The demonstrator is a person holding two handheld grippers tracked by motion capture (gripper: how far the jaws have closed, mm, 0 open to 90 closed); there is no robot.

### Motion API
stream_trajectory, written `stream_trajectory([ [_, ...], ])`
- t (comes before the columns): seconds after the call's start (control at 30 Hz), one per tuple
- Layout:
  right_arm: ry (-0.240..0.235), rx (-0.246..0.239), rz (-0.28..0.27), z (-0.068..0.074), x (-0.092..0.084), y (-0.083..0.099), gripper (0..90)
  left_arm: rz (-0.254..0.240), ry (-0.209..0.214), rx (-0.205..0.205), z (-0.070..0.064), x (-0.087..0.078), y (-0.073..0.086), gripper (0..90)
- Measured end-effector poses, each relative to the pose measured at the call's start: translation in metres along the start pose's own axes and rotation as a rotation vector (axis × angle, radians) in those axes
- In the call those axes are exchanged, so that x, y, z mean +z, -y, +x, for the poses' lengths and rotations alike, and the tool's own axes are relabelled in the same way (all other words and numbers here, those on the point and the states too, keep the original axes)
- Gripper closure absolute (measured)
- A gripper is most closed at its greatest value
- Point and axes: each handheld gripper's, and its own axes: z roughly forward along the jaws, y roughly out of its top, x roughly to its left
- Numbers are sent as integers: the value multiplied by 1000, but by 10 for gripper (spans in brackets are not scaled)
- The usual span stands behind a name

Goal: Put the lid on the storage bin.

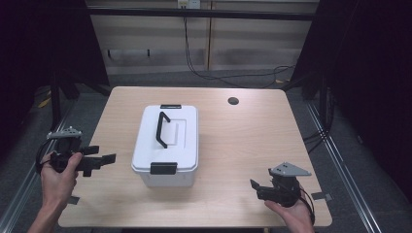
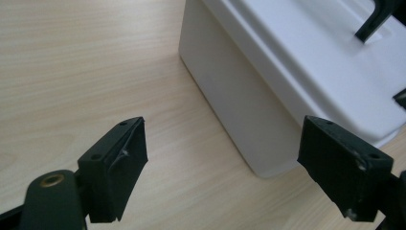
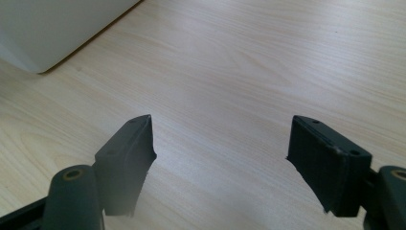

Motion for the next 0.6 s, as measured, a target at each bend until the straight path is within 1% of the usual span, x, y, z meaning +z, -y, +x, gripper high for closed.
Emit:
stream_trajectory([
  [0.03, 1, 1, -1, 0, 0, 0, 235, 8, -2, 1, 1, 2, 4, 170],
  [0.07, 1, 2, -2, 0, 0, 0, 235, 34, -17, 0, 2, 6, 7, 169],
  [0.1, 2, 3, -1, 0, 0, 0, 235, 41, -32, -12, 4, 9, 10, 169],
  [0.13, 3, 3, 0, -1, 0, 0, 235, 28, -32, -28, 5, 11, 14, 169],
  [0.17, 5, 3, 1, -1, 0, 0, 234, 23, -24, -27, 7, 13, 17, 169],
  [0.2, 4, 2, -1, -1, 0, 0, 234, 29, -22, -34, 7, 16, 20, 169],
  [0.27, 1, 5, -2, 0, 0, 0, 235, 48, -40, -27, 9, 20, 24, 169],
  [0.33, 7, -3, -1, 0, 1, 0, 234, 34, -36, -37, 9, 22, 30, 169],
  [0.37, 10, -5, 5, 0, 1, 0, 234, 33, -39, -32, 9, 22, 33, 169],
  [0.43, 11, -13, 8, 0, 1, 1, 235, 21, -62, -32, 9, 24, 40, 169],
  [0.47, 11, -19, 8, 0, 2, 1, 234, 24, -63, -31, 10, 24, 43, 169],
  [0.5, 13, -20, 11, 0, 3, 2, 232, 21, -58, -31, 10, 24, 46, 169],
  [0.53, 10, -17, 14, 0, 4, 2, 230, 18, -46, -41, 10, 25, 49, 169],
  [0.6, 13, -13, 24, -1, 7, 3, 229, 27, -52, -22, 8, 25, 52, 169],
])
